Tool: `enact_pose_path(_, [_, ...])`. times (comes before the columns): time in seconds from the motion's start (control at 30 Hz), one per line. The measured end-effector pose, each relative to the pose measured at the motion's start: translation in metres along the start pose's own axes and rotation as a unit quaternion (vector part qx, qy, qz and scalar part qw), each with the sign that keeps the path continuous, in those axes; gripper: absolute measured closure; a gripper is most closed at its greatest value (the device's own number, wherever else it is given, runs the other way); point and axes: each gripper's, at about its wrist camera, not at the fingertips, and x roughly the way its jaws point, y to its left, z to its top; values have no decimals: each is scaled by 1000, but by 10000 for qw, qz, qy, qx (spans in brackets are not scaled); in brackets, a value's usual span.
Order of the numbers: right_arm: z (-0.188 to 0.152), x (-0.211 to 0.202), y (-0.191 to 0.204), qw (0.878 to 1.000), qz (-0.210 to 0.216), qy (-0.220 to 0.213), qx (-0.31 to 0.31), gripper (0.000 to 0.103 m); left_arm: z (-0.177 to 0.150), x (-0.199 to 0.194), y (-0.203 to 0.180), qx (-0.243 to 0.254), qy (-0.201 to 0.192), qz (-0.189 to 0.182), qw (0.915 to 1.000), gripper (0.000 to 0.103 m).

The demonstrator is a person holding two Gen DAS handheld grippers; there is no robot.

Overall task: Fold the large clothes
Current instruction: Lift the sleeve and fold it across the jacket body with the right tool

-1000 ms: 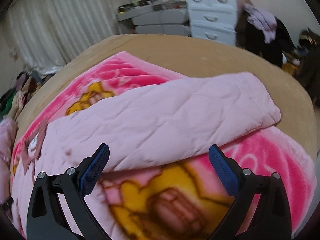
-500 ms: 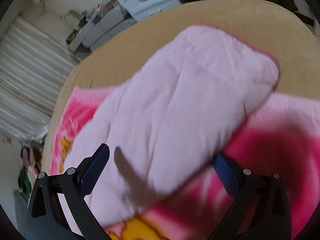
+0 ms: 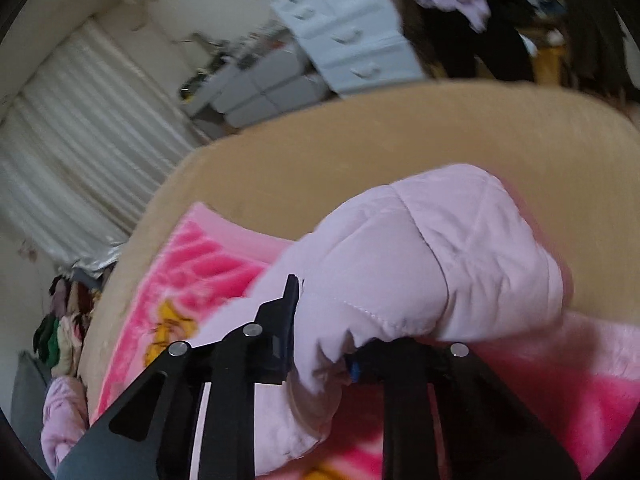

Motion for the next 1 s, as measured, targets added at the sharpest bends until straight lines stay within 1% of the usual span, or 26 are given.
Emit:
enact_pose_path(0.1, [6, -22, 37, 9982, 338, -200, -443, 85, 10, -19, 14, -220, -218, -34, 9995, 8])
enact_pose_path(0.17, [5, -37, 68, 9948, 582, -314, -780, 85, 15, -31, 18, -240, -380, -31, 9990, 8])
enact_pose_path(0.2, [5, -47, 75, 9931, 673, -355, -895, 86, 17, -37, 19, -217, -457, 26, 9987, 8])
enact_pose_path(0.33, [0, -76, 128, 9814, 1108, -529, -1479, 86, 25, -55, 25, -154, -606, 192, 9979, 8])
enact_pose_path(0.43, [-5, -90, 164, 9726, 1422, -560, -1754, 86, 30, -66, 30, -175, -658, 201, 9975, 8])
enact_pose_path(0.57, [-13, -103, 206, 9635, 1655, -564, -2028, 87, 34, -79, 39, -197, -805, 240, 9963, 8])
enact_pose_path(0.77, [-36, -119, 255, 9498, 1866, -587, -2440, 87, 35, -88, 53, -250, -960, 247, 9948, 8])
enact_pose_path(0.87, [-54, -124, 281, 9418, 1987, -578, -2650, 87, 33, -85, 62, -317, -977, 193, 9945, 8])
enact_pose_path(1.0, [-77, -127, 311, 9314, 2109, -570, -2912, 87, 27, -74, 76, -470, -908, 116, 9947, 8])
